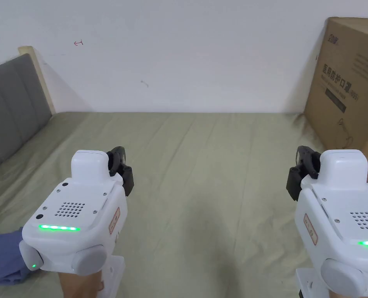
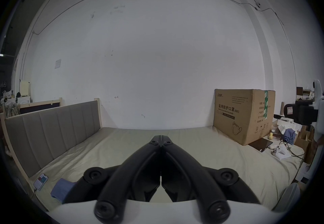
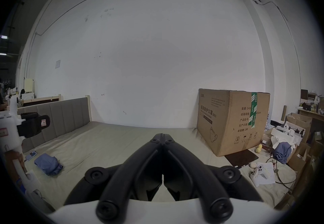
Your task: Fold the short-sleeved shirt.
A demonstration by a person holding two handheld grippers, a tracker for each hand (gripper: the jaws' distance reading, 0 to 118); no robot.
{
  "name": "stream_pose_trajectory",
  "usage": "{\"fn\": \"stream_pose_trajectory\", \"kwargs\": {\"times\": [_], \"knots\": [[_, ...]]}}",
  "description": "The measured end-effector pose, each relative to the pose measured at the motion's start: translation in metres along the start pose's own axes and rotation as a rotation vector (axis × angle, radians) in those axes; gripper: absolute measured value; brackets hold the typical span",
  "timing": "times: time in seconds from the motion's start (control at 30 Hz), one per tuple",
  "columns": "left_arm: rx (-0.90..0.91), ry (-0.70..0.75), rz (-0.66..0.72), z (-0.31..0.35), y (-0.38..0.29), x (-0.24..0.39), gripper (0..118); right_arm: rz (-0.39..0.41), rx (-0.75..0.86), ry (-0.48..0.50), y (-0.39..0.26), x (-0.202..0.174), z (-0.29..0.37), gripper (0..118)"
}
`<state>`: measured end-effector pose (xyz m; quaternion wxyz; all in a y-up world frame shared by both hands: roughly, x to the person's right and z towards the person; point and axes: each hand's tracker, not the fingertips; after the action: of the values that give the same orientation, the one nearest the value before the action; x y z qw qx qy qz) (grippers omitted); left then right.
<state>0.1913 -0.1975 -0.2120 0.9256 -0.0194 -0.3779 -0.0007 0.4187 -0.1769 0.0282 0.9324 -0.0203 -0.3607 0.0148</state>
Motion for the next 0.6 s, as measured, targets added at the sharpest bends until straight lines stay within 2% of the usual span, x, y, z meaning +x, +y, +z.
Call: {"fn": "stream_pose_trajectory", "kwargs": {"times": [0.6], "knots": [[-0.011, -0.01, 0.016, -0.0028, -0.0026, 0.0029, 0, 0.006, 0.006, -0.004, 0.0018, -0.0023, 0.0014, 0]]}}
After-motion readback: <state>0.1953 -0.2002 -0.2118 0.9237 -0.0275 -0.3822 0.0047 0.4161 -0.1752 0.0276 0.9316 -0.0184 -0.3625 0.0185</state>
